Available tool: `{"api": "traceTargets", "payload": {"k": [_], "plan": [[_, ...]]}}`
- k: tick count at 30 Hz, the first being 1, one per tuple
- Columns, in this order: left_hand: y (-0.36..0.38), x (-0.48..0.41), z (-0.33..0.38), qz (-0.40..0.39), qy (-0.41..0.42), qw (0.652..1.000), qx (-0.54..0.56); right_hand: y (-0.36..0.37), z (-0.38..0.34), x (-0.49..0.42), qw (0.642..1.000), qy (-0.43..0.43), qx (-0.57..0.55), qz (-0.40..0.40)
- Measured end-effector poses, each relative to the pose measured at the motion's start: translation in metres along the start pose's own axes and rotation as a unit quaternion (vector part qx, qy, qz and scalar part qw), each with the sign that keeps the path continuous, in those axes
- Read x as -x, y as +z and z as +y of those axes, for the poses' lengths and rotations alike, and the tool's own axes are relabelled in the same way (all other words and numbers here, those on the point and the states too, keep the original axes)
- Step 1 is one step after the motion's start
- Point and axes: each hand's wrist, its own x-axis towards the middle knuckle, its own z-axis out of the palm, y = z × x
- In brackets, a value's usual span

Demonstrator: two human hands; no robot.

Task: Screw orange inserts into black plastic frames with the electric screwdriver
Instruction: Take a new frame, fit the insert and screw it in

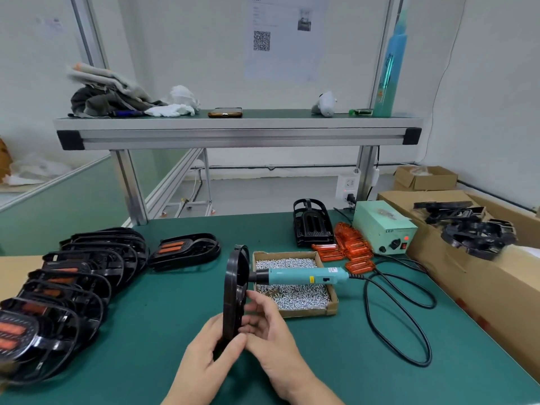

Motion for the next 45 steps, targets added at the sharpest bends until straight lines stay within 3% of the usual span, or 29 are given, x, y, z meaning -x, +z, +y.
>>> {"api": "traceTargets", "payload": {"k": [9,20,25,30,34,39,45], "plan": [[0.003,0.0,0.003,0.053,0.06,0.994,-0.072,-0.002,0.002,0.0,0.999,0.008,0.038,0.003],[0.004,-0.002,-0.008,0.104,0.105,0.974,-0.171,-0.001,0.009,-0.004,0.998,0.014,-0.057,0.015],[0.003,-0.003,-0.015,0.147,0.108,0.963,-0.197,-0.006,0.005,-0.006,0.99,0.053,-0.113,0.07],[0.004,-0.002,-0.016,0.181,0.145,0.955,-0.187,-0.019,-0.002,-0.008,0.967,0.039,-0.159,0.193],[0.008,-0.001,-0.014,0.17,0.151,0.958,-0.176,-0.02,0.0,-0.005,0.958,0.051,-0.181,0.215],[0.003,0.0,-0.01,0.132,0.119,0.971,-0.162,-0.023,-0.002,-0.004,0.952,0.053,-0.157,0.257],[-0.004,-0.004,-0.002,0.134,-0.032,0.99,0.039,-0.026,-0.001,-0.007,0.941,0.041,-0.159,0.296]]}}
